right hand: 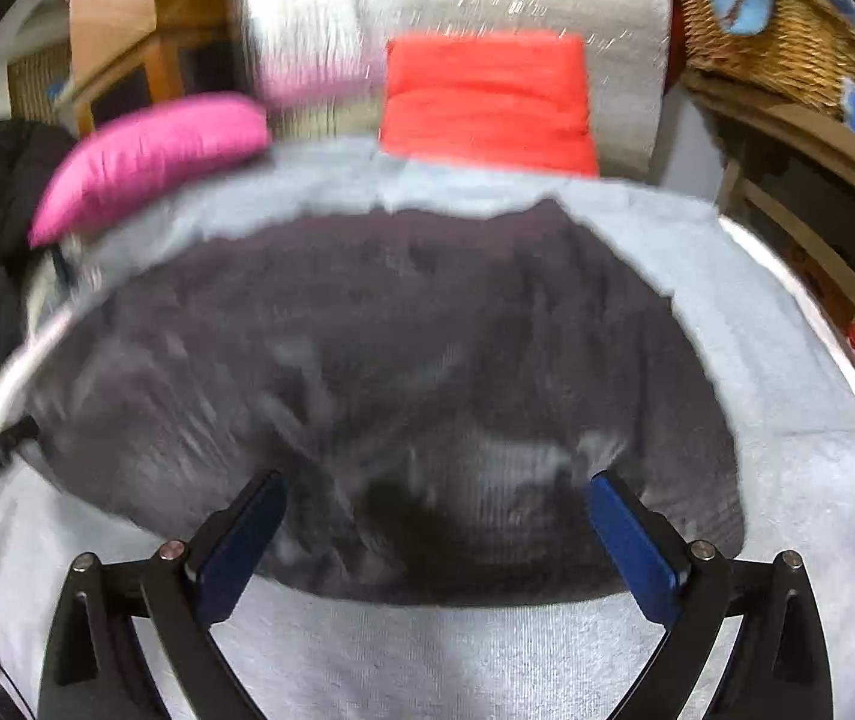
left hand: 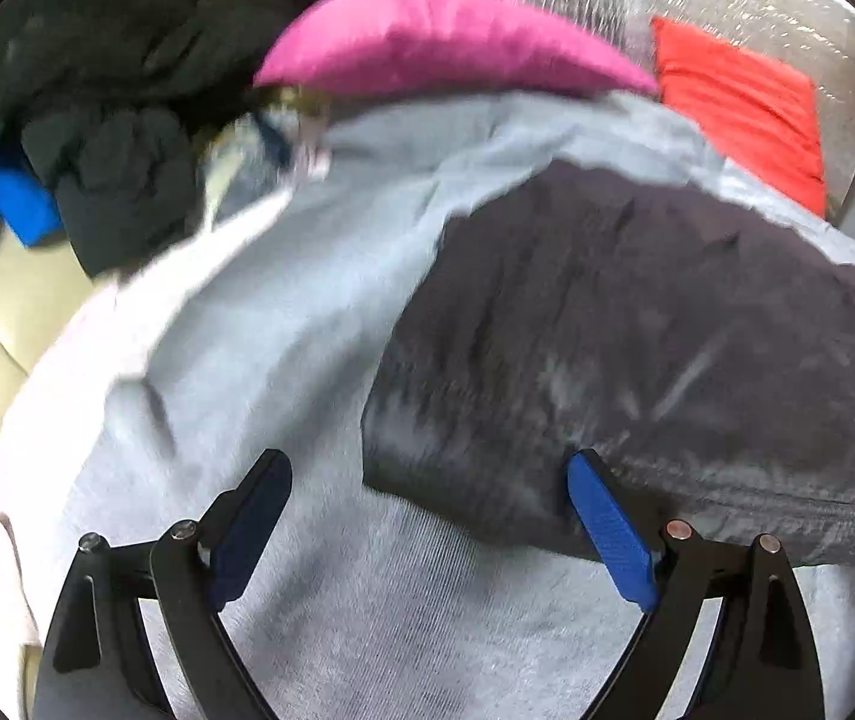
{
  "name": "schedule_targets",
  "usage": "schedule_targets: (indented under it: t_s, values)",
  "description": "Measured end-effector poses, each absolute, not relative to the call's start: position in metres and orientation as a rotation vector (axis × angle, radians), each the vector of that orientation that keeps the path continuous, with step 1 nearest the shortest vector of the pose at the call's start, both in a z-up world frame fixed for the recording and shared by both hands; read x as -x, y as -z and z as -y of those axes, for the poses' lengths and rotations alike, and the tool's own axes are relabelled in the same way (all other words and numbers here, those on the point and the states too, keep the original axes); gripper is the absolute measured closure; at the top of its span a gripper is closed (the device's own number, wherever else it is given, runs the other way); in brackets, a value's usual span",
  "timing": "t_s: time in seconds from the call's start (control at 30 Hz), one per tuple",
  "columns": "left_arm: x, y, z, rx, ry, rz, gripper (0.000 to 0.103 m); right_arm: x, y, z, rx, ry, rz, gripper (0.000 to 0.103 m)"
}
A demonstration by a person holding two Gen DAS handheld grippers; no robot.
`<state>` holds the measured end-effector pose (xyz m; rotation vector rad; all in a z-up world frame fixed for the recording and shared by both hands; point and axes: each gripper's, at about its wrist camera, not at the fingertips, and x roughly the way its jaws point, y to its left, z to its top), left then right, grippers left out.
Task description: Fold large clothes
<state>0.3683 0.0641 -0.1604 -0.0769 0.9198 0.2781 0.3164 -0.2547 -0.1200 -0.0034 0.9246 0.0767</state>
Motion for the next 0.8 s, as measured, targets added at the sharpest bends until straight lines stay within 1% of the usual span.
schedule_targets:
  t_s: [0.03, 0.07, 0.3, 0.4, 0.53, 0.63, 0.67, 0.8]
  values:
    - [-0.366, 0.159, -0.066, 0.085, -0.278, -0.923, 0.009, -0.322, 0.135, 0.255, 0.028, -0.064, -0.984, 0.001]
    - [-0.363, 0.157, -0.066, 0.083, -0.282, -0.918, 0.009, -0.318, 0.138, 0.254, 0.035, -0.064, -0.985, 0.001]
    - [-0.353, 0.144, -0.068, 0.081, -0.274, -0.883, 0.009, -0.304, 0.088, 0.239, -0.007, -0.093, -0.857, 0.001]
    - [-0.354, 0.144, -0.069, 0.073, -0.277, -0.876, 0.009, -0.3, 0.081, 0.22, -0.017, -0.151, -0.835, 0.001]
    - [-0.359, 0.154, -0.079, 0.087, -0.293, -0.908, 0.009, -0.302, 0.088, 0.191, 0.0, -0.192, -0.838, 0.001]
    - [-0.36, 0.162, -0.085, 0.115, -0.284, -0.939, 0.009, -0.323, 0.128, 0.178, 0.037, -0.181, -0.957, 0.001]
    - [-0.359, 0.162, -0.086, 0.12, -0.282, -0.941, 0.009, -0.327, 0.136, 0.181, 0.017, -0.187, -0.969, 0.001]
    - [-0.357, 0.159, -0.086, 0.118, -0.283, -0.943, 0.009, -0.322, 0.123, 0.191, -0.043, -0.175, -0.952, 0.0]
